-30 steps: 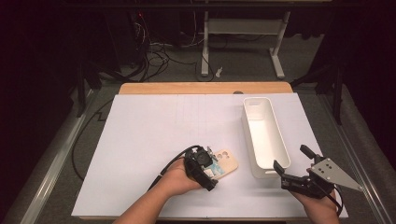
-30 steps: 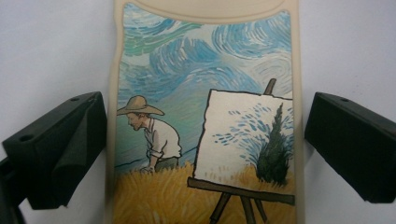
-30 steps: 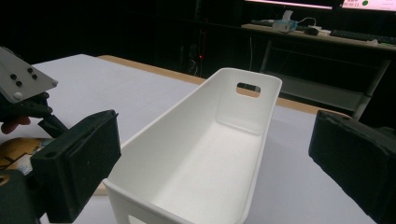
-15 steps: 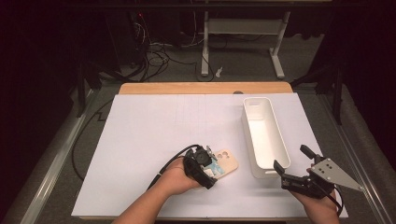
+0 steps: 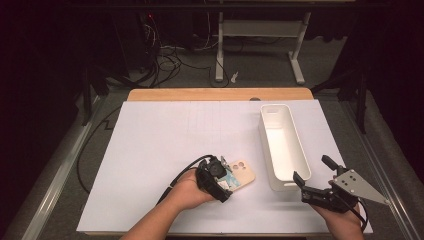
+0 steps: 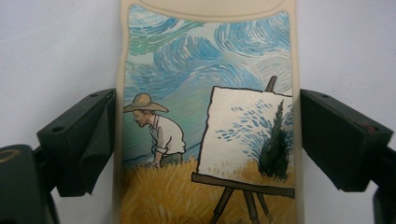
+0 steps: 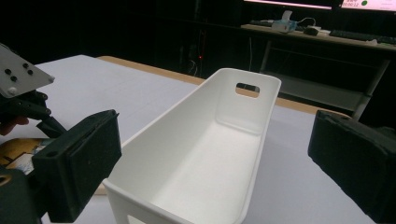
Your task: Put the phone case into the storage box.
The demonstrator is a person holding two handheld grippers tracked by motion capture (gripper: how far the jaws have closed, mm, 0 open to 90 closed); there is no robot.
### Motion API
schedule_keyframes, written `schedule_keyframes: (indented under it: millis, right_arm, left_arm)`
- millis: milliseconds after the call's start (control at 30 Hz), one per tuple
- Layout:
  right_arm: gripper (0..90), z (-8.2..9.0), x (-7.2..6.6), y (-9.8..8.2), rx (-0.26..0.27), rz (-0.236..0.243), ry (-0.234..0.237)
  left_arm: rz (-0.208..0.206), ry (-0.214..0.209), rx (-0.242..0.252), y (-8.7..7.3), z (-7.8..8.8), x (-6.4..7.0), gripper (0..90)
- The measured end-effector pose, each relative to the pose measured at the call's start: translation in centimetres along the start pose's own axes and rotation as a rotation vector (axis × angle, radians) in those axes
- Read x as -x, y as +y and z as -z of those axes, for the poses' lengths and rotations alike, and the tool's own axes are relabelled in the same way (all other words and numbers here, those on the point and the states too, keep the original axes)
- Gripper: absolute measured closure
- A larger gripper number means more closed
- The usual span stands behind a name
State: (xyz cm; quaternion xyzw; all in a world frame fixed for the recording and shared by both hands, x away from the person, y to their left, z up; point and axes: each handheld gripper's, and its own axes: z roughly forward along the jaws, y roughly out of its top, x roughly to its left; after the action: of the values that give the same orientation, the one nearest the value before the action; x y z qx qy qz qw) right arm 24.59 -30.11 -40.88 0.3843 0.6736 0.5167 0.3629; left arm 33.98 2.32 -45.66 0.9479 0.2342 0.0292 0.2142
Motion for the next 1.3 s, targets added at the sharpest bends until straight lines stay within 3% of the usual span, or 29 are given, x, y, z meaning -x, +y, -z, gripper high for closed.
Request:
schedule_keyframes:
  millis: [100, 400, 633, 933, 1300]
  right_arm:
    - [3.0, 0.0, 0.0, 0.0, 0.000, -0.001, 0.000]
    - [3.0, 0.0, 0.0, 0.0, 0.000, -0.001, 0.000]
    - [3.0, 0.0, 0.0, 0.0, -0.001, 0.001, 0.001]
    - [3.0, -0.1, -0.1, -0.1, -0.004, 0.002, 0.003]
    - [3.0, -0.1, -0.3, -0.1, -0.010, 0.002, 0.002]
  left_arm:
    - [0.009, -0.022, 0.029, 0.0, 0.2, 0.0, 10.9]
    - [0.002, -0.034, 0.091, -0.5, 1.0, -0.2, 10.8]
    - [0.036, -0.055, 0.167, -1.9, 1.9, -0.9, 10.9]
    - [0.093, -0.035, 0.252, -4.5, 3.2, -1.9, 10.8]
    - [0.152, 0.026, 0.355, -8.3, 4.6, -3.1, 10.8]
